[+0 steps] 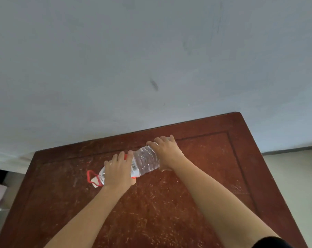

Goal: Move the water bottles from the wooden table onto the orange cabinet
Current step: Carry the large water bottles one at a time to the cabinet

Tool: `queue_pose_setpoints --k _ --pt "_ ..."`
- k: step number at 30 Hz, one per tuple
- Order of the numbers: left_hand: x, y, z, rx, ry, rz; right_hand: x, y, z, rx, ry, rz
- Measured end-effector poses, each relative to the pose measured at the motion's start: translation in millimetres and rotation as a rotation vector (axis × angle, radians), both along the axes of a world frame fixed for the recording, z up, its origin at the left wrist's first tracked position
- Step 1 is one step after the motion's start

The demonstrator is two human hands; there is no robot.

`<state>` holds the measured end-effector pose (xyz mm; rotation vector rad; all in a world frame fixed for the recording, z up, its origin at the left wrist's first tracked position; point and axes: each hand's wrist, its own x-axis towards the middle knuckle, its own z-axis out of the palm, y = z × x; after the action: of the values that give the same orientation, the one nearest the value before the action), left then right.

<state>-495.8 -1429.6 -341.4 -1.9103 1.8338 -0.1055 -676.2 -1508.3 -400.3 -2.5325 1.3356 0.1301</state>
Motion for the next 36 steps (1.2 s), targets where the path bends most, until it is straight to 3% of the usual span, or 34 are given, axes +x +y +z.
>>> queue_pose_setpoints --k 5,14,20,23,29,36 --pt "18 53 -50 -0.002 0.24 0.024 9 49 -3 -0.025 0.177 0.063" --pt "63 70 -69 -0.066 0.509 -0.192 -4 97 -5 0.093 0.05 -0.059" --pt "67 58 -82 -0.025 0.526 -0.18 21 93 -18 -0.107 0.002 -0.289" --pt "69 52 -87 -0.032 0.532 -0.192 23 86 -28 -0.186 0.039 -0.277" --pt "65 53 -90 -0.045 0.491 -0.184 21 87 -45 -0.355 -0.071 -0.287" --pt "51 88 -83 -0.22 0.493 -0.123 13 93 -45 -0.399 -0.196 -0.196"
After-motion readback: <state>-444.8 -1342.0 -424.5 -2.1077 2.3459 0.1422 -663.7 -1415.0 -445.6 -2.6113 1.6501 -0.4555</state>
